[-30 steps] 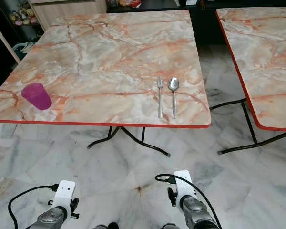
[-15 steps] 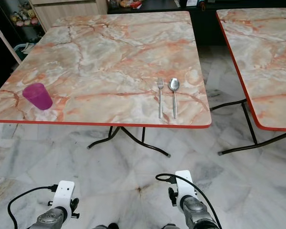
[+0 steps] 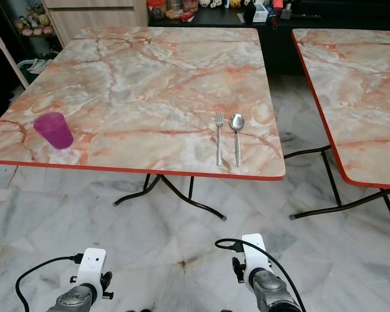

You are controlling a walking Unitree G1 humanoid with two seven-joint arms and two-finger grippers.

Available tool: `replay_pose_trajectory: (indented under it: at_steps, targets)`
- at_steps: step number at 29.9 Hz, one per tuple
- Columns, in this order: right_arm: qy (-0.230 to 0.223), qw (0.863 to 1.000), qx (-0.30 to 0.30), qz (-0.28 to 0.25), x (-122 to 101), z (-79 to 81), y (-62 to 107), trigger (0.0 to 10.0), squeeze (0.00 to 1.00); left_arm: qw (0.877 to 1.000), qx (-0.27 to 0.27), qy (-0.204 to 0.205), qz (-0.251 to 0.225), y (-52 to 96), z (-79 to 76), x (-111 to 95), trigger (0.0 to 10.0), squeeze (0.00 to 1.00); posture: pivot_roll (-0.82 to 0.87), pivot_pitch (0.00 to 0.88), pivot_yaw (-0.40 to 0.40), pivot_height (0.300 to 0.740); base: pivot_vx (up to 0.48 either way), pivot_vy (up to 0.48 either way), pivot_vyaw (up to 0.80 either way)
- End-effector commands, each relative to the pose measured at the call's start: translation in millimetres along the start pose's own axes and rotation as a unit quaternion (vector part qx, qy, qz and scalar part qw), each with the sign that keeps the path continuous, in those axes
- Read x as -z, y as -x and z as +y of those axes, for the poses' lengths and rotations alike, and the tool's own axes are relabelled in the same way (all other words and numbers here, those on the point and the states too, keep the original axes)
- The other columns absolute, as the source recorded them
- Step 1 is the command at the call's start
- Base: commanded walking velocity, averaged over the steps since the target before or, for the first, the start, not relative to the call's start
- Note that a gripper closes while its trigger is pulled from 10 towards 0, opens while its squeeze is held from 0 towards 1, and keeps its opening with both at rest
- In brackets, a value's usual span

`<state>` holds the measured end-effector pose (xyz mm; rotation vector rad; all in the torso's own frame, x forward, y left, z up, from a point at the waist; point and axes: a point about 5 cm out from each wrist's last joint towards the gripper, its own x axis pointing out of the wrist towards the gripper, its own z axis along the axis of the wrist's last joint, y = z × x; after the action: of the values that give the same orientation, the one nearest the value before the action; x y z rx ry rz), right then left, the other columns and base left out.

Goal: Setting the table

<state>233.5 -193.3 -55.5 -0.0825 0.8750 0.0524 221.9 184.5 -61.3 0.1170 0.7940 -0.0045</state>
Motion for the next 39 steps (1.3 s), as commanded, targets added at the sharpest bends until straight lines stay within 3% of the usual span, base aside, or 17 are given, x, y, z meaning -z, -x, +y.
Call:
replay_pose_trajectory:
  at_steps: [1,29,35,39]
  targets:
    - [-0.005,1.000,0.002,0.000,2,-2.5,0.7,10.0,0.00,1.000,-0.004,0.004,0.018,1.2,-0.6,7,10.0,0.00,-0.07,0.102,0.019,0.740,0.000,0.000,0.00]
    - [-0.006,1.000,0.008,-0.008,-2,-0.4,-0.1,10.0,0.00,1.000,-0.003,0.003,0.014,0.4,2.4,4,10.0,0.00,-0.07,0.091,0.040,0.740,0.000,0.000,0.00]
    - [-0.004,0.999,0.015,-0.030,-5,-0.3,0.1,10.0,0.00,1.000,-0.004,0.002,0.015,0.5,3.2,4,10.0,0.00,-0.07,0.084,0.046,0.740,0.000,0.000,0.00]
    - [-0.022,0.995,0.024,-0.090,-14,0.1,1.8,10.0,0.00,1.000,-0.005,0.001,0.015,0.4,4.2,4,10.0,0.00,-0.07,0.085,0.047,0.740,0.000,0.000,0.00]
